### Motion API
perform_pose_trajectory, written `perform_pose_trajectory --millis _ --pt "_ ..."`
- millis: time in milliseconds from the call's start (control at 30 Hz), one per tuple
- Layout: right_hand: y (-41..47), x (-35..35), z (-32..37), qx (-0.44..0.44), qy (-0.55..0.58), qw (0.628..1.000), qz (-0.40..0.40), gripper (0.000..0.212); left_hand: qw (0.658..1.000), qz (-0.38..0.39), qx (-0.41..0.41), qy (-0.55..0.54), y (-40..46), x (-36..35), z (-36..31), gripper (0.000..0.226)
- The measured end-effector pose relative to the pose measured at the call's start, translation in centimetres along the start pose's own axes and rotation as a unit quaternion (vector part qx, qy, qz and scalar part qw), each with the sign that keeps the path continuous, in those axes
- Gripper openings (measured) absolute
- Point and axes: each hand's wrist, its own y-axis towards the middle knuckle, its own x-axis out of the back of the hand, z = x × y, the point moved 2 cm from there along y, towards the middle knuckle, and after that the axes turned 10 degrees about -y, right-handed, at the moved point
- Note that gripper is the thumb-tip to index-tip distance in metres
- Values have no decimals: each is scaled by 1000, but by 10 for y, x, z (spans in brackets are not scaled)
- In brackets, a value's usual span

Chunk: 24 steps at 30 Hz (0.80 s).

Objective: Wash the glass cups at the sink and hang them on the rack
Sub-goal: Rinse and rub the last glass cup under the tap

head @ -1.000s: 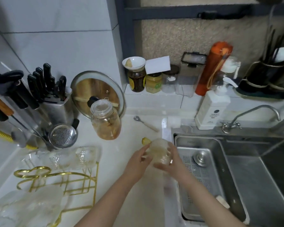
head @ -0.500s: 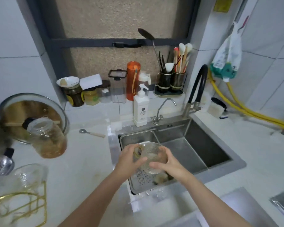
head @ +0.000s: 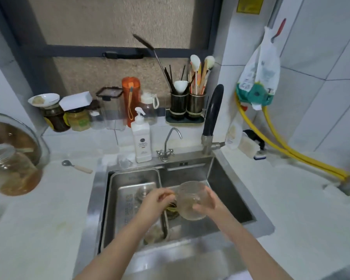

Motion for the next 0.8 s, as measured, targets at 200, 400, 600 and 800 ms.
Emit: perform_pose_trajectory --millis 200,400,600,800 --pt "17 30 -22 -8 19 1000 -14 70 981 -130 105 -97 14 -56 18 16" --pt "41 40 -28 -21 -5 999 -44 37 992 -90 62 -69 32 -80 23 32" --pt "60 37 -34 -43 -14 998 -51 45 998 -35 53 12 57 -80 34 48" --pt "77 33 -38 -51 -49 995 -63 47 998 -20 52 36 84 -68 46 44"
